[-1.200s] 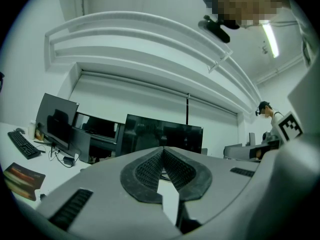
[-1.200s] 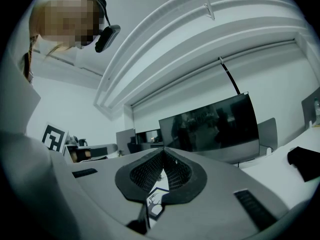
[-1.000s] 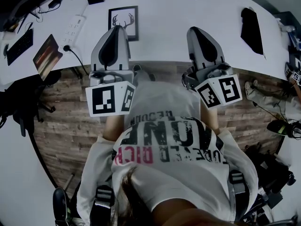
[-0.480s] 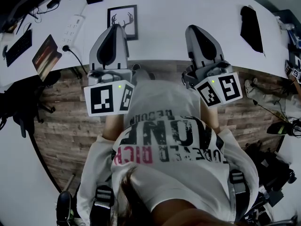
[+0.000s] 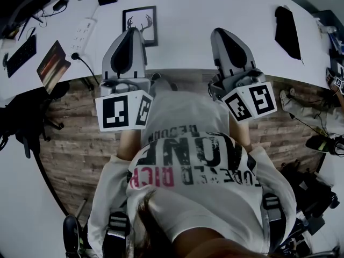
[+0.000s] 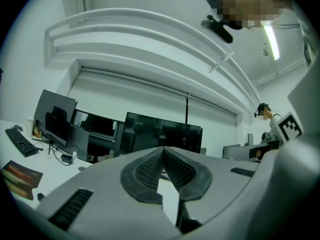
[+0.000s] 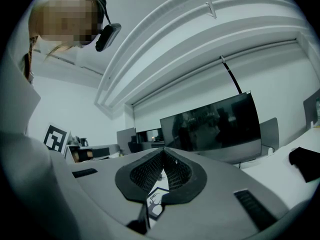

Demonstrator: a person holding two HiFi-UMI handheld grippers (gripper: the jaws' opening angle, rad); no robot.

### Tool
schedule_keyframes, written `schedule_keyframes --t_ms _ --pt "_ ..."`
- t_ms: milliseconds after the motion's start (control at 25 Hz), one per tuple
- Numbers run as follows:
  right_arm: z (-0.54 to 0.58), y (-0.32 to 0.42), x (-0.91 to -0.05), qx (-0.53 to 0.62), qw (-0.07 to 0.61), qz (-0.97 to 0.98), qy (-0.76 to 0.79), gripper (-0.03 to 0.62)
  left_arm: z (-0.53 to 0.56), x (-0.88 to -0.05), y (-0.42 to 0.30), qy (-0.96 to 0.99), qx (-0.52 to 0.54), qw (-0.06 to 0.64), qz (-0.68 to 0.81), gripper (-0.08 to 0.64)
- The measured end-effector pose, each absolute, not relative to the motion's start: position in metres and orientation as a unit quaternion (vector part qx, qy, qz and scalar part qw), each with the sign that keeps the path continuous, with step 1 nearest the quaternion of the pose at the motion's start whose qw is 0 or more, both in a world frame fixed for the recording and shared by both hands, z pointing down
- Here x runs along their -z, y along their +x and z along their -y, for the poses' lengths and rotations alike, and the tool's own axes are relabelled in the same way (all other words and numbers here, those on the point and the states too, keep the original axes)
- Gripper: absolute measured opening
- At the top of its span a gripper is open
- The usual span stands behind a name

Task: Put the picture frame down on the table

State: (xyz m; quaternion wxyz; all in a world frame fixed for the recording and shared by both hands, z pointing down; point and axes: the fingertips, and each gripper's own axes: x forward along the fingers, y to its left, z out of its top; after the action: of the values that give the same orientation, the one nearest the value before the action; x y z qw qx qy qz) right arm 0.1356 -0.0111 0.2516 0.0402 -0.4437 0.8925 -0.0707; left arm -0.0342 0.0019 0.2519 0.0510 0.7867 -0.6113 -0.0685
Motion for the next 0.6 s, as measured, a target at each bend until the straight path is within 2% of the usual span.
schedule_keyframes --t_ms 600 --pt "0.0191 0.1328 -0.2515 0.070 0.036 -0.893 -0.443 0.002 0.0076 -0.2566 -0.0354 0.787 0.069 0.061 0.610 0.003"
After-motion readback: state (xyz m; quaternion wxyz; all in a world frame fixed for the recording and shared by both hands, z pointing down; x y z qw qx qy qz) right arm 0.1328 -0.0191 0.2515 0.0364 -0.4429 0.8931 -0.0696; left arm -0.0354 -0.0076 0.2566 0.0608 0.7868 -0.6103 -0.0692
